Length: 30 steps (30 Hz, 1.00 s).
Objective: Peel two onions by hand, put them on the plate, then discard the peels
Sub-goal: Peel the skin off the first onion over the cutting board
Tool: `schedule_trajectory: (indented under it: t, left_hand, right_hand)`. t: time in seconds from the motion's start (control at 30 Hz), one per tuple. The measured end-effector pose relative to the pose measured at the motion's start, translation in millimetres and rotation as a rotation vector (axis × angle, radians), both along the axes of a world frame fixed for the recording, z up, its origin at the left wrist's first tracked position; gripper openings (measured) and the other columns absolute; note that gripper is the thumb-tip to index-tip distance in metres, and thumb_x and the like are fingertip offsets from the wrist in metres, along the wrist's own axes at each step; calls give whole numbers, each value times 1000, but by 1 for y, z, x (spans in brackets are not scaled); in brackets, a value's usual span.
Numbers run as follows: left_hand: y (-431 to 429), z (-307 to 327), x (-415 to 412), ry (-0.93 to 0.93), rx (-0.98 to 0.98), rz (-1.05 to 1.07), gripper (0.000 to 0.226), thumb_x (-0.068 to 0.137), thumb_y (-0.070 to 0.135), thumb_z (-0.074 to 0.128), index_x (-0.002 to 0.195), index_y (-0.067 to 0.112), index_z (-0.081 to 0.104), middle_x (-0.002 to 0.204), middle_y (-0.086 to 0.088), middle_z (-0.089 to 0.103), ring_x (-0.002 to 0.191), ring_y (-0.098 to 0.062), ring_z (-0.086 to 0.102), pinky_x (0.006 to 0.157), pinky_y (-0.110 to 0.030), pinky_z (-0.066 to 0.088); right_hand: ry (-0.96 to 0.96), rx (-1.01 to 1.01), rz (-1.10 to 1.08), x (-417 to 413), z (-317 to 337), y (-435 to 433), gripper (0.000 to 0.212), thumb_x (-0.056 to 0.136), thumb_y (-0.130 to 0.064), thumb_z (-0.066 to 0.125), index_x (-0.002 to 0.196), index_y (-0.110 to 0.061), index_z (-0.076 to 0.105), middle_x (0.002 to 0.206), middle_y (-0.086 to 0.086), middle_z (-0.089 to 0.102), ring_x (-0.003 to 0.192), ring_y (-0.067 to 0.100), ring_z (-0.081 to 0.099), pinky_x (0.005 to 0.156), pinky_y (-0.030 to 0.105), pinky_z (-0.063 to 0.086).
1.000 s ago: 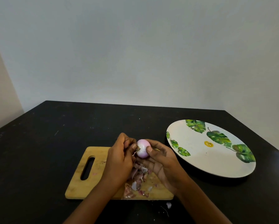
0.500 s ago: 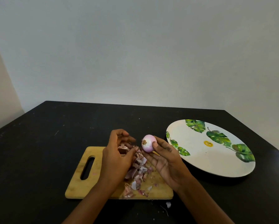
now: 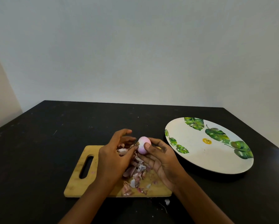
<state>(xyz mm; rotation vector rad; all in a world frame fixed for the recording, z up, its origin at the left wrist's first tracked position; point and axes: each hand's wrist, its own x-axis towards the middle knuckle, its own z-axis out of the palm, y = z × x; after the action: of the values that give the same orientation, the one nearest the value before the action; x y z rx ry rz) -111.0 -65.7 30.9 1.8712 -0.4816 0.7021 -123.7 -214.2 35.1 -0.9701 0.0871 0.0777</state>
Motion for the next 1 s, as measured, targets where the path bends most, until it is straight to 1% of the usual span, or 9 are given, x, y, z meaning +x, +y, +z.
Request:
schedule_trajectory:
  t: [0.1,0.27,0.47,0.6,0.67,0.8,0.87,0.93,1.0]
  left_hand:
    - [0,-3,1,-60,76,16,40,75,7,74,104,27,56,87,23,60,89,13,59,73,-1,43]
    - [0,-3,6,-29,54,-8,30,76,4,72,91,23,55,79,16,61,82,2,61,66,-5,45]
    - [2,-3,5,75,73,-73,33,81,2,65,79,23,40,75,5,57,79,-8,59,65,-13,48]
    - [1,-4,5,152,181,-72,28,87,14,60,81,29,37,81,5,56,76,-8,58,63,-19,50]
    - [1,-5,6,158,187,-66,25,88,16,60,81,27,38,82,4,57,76,-11,58,63,-23,52]
    - [-1,-5,4,199,165,-86,24,88,17,59,80,25,38,81,-2,57,73,-17,58,61,-39,53]
    - [-4,-3,-1,174,136,-106,23,88,14,58,81,24,38,77,1,56,70,-14,58,59,-38,52]
    - [-7,-1,-5,126,93,-108,25,89,10,57,82,26,39,77,2,57,72,-13,60,58,-35,52]
    - [-9,-1,-6,90,50,-88,25,91,9,55,85,30,41,79,4,58,72,-12,61,58,-33,53]
  right_hand:
    - [-9,-19,3,0,-1,-1,42,74,-5,70,114,0,58,110,25,68,96,34,71,76,36,61]
    - [-34,-47,3,1,-2,-1,46,72,-9,72,114,0,58,108,23,69,95,33,71,76,35,60]
    - [-81,-120,-18,1,-7,-2,47,66,-11,75,110,-3,60,105,17,71,95,31,71,77,36,60]
    - [-156,-343,-90,1,-11,-3,48,64,-16,82,108,-13,61,106,7,70,99,24,70,85,41,58]
    - [-200,-454,-135,0,-12,-1,44,68,-12,82,106,-18,60,105,0,69,98,16,69,83,35,58]
    - [-328,-647,-257,-3,-14,7,45,70,-6,82,100,-25,54,101,-10,63,91,-6,63,72,9,50]
    - [-356,-733,-352,0,-15,4,48,70,-7,83,100,-27,50,101,-11,59,91,-5,61,70,4,47]
    - [-341,-715,-385,4,-16,-3,46,71,-12,82,101,-28,51,103,-8,61,93,2,63,76,10,51]
    - [-288,-605,-325,6,-15,-7,38,74,-23,78,104,-26,55,108,-3,64,99,12,66,83,24,57]
